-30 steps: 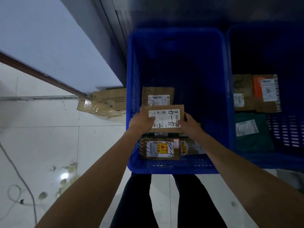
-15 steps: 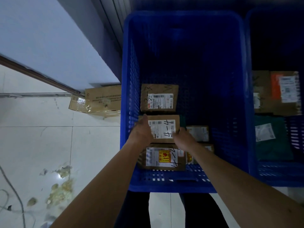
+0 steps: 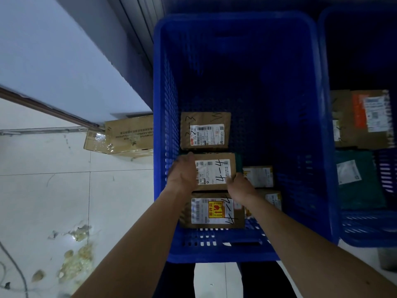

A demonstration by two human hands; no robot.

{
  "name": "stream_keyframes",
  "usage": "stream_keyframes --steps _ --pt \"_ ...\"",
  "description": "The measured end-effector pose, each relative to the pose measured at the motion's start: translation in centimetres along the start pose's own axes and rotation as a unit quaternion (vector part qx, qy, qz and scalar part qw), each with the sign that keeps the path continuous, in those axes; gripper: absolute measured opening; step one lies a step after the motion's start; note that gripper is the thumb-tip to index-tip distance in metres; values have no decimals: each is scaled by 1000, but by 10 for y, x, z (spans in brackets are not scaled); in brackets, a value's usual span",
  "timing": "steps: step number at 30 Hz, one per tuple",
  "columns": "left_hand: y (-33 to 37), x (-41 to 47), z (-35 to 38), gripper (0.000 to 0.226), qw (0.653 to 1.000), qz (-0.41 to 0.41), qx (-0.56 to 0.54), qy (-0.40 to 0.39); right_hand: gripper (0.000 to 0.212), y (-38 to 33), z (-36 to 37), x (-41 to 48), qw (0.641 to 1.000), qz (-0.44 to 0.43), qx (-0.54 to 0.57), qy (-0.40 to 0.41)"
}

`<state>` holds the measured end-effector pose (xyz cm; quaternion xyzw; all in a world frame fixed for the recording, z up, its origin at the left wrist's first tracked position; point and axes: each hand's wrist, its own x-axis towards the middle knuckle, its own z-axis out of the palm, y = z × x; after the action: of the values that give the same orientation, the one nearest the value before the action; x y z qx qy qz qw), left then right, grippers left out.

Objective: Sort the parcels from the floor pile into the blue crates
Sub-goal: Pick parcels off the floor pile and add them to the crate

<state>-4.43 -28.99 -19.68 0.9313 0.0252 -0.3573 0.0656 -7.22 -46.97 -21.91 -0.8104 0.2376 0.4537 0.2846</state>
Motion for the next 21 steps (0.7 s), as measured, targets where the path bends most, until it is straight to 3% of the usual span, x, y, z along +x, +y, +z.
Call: stream_keyframes --steps 6,15,21 --pt "7 -9 -9 94 998 -33 -43 -27 59 -1 -11 -4 999 17 29 11" --pt "7 -33 -42 89 998 25 -48 -34 56 -17 -40 -37 999 -12 -18 39" --pt "8 -82 -69 87 996 58 -62 -33 52 -28 -60 -101 984 -71 -157 46"
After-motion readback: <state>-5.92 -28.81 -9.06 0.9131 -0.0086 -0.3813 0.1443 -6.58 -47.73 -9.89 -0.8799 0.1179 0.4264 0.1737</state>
